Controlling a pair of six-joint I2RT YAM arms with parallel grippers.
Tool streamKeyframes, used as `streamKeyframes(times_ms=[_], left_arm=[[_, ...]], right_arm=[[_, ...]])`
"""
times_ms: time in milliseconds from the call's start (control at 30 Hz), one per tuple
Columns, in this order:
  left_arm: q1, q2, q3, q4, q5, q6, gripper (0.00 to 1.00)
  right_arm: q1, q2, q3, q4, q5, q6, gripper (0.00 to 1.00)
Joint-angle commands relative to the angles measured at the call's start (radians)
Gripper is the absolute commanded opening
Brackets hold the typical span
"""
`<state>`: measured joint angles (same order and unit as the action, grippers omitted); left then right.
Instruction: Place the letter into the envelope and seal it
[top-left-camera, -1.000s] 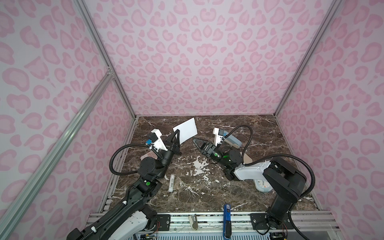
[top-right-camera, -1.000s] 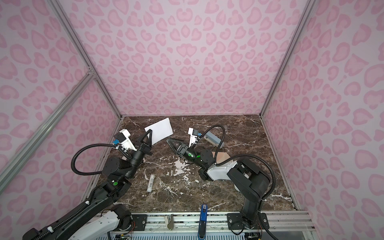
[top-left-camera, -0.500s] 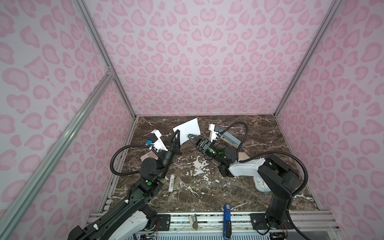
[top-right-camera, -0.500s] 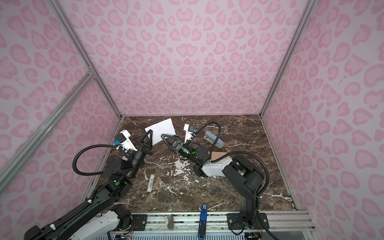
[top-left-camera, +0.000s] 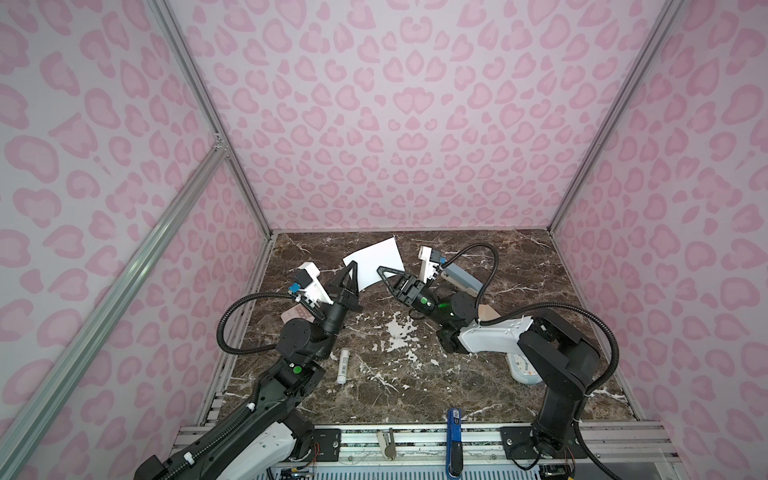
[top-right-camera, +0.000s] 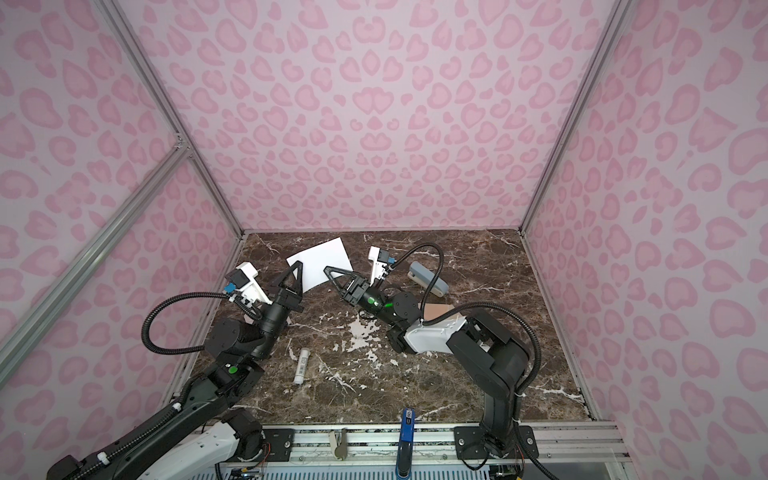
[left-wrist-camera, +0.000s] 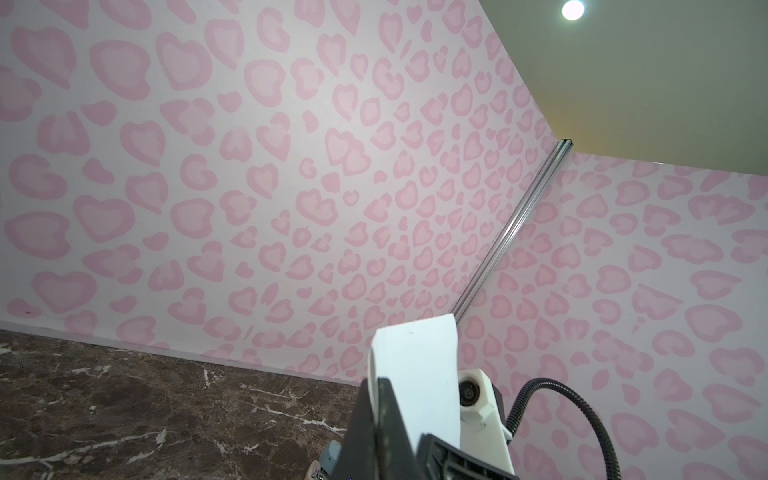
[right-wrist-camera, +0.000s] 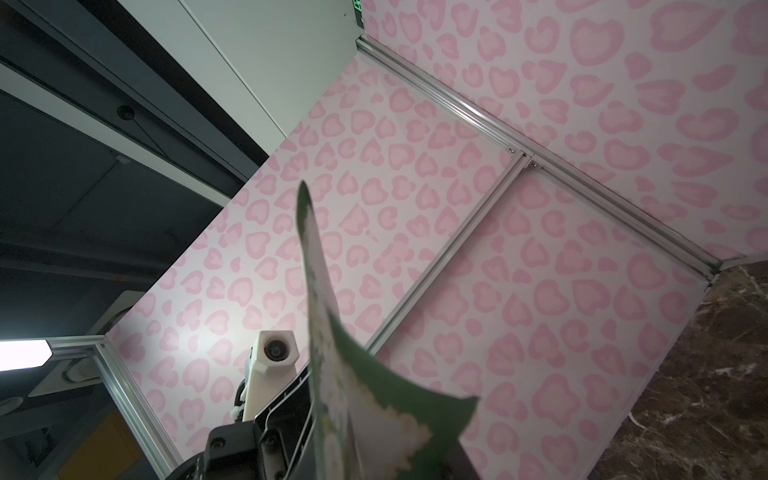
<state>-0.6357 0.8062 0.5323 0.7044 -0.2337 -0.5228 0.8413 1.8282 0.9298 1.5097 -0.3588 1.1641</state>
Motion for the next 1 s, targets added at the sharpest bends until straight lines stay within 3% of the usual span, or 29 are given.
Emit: streamKeyframes(times_ms=[0,100,333,967], left_arm=[[0.001,0.000,0.000,0.029,-0.013,-0.006,0.04],[0.001,0.003,0.010,0.027,-0.010,-0.009,0.04],[0.001,-0.004,0.015,0.022,-0.009,-0.009,0.04],[0.001,0.023,0.026,0.033,0.011,-0.039,0.04]], right_arm=[[-0.001,0.005,-0.018,0.050,0.013,-0.003,0.62],[-0.010,0.007,-0.037,0.050,0.035,0.002,0.69],[-0.052,-0.012,-0.066,0.050,0.034,0.004,0.74],[-0.077,0.055,0.039,0.050,-0.063,0.077,0.74]])
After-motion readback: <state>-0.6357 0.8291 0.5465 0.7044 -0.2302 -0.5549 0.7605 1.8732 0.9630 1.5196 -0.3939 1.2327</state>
